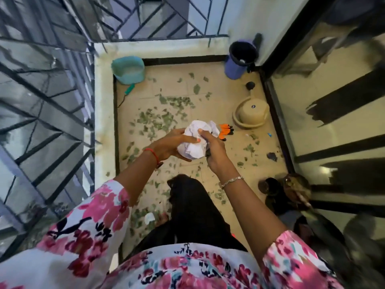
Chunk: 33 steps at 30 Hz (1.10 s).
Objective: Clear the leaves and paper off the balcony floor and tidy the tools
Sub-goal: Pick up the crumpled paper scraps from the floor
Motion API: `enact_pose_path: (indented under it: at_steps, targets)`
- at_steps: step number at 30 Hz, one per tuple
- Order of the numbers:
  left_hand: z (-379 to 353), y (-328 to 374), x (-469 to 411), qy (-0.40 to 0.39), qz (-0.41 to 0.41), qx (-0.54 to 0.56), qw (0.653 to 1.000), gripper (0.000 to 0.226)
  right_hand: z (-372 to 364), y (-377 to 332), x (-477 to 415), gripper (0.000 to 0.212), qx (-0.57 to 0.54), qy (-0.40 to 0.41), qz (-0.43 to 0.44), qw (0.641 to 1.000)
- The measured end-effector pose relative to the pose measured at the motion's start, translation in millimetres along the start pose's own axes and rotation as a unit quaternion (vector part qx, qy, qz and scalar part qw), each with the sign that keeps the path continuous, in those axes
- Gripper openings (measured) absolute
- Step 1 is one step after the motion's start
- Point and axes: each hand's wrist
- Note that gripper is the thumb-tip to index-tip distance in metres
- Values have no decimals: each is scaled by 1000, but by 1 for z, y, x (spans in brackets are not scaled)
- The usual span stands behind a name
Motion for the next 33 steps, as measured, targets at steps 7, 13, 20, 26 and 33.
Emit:
enact_pose_path:
  at_steps: [7, 13, 20, 26, 33]
  targets:
    - [6, 96, -98, -13, 17, -13, 1000, 35, -14, -47, -123, 18, -14, 57, 18, 998]
    - [-2, 213, -175, -31, 24, -39, 998, 36, -16, -136, -227, 23, -9, -1, 35, 999]
    - [-9, 334, -263, -56, 18, -76, 995, 60, -13, -214, -345, 46, -5, -9, 20, 1000]
    - [-13, 422, -352, -111, 19, -26, 993, 39, -12, -273, -446, 39, -17, -7, -2, 1000]
    - [-12, 517, -491, -134, 42, -31, 990, 23, 3, -320, -599, 35, -16, 12, -15, 1000]
Point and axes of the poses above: each hand's wrist, its own x-axis away from the middle knuckle, its own z-axis out of the back of the hand, y = z × x, and after that the axes turned 8 degrees about z, right-handed
